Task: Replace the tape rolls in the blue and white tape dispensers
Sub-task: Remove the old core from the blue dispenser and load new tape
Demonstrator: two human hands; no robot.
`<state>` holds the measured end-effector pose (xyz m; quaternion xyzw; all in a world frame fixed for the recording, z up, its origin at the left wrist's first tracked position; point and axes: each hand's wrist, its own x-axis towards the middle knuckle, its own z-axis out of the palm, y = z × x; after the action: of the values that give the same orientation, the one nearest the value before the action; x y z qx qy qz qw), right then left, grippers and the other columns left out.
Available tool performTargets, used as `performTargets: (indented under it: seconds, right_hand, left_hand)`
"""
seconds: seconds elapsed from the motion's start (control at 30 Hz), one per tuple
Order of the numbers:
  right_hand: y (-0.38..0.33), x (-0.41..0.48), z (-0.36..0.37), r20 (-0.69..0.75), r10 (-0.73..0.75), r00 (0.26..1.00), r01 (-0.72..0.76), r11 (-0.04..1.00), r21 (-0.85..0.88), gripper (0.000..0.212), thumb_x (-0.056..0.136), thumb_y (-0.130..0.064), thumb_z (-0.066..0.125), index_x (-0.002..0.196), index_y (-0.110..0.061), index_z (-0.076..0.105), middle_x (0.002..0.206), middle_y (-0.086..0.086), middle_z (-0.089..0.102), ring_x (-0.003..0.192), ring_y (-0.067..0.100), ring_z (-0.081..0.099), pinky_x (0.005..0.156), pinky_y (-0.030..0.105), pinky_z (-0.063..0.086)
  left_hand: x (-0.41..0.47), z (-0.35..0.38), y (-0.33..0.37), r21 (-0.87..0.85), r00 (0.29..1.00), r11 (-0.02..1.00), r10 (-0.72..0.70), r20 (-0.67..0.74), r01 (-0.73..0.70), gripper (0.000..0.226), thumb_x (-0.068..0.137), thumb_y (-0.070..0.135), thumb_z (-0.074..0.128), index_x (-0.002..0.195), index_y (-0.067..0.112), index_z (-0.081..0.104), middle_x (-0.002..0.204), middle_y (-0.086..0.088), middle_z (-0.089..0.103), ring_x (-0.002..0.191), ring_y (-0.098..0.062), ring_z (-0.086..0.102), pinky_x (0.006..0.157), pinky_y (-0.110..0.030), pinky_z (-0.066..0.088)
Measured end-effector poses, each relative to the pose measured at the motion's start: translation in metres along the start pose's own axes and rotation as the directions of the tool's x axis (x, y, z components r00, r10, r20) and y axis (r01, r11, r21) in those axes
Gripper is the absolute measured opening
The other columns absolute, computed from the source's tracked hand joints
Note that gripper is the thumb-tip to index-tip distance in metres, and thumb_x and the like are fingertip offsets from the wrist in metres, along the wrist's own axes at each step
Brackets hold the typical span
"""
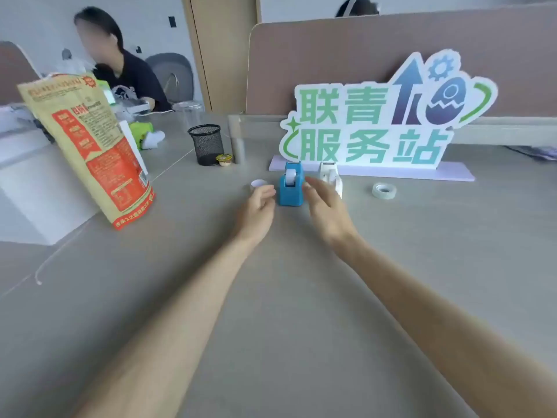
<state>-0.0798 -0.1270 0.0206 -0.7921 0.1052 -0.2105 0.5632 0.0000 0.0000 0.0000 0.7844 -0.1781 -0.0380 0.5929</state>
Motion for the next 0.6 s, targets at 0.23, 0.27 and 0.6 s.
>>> performTargets:
  seconds: [0.23,0.27,0.6]
  right_hand:
    - [-0.008,0.006,0.025,-0.039,0.061,0.997,-0.062,0.998,-0.021,0.046,0.101,-0.043,0.031,0.139,-0.022,0.048,0.139,-0.001,0.052,0.132,0.015,0.043,0.102,0.024,0.031]
    - [-0.011,0.007,0.024,-0.055,0.084,0.995,-0.085,0.996,-0.001,0.045,0.101,-0.044,0.030,0.134,-0.024,0.053,0.133,-0.001,0.056,0.124,0.016,0.048,0.096,0.024,0.032]
    - [-0.023,-0.038,0.008,0.002,0.108,0.994,-0.106,0.981,-0.165,0.056,0.101,-0.049,0.025,0.121,-0.013,0.064,0.127,0.009,0.058,0.100,0.015,0.045,0.087,0.026,0.031]
  left_hand:
    - [0.012,0.003,0.002,0.168,0.990,0.986,-0.006,0.141,-0.018,0.054,0.075,0.018,0.040,0.124,0.036,0.054,0.122,0.015,0.065,0.116,-0.012,0.059,0.103,-0.040,0.044]
    - [0.019,0.003,-0.004,0.160,0.987,0.987,0.000,0.160,-0.026,0.057,0.070,0.023,0.040,0.121,0.042,0.054,0.119,0.017,0.066,0.116,-0.011,0.059,0.103,-0.043,0.045]
    - [-0.032,-0.017,0.008,0.124,0.924,0.989,0.023,0.381,-0.076,0.065,0.074,0.018,0.047,0.123,0.061,0.047,0.123,0.034,0.060,0.123,-0.003,0.055,0.109,-0.044,0.039]
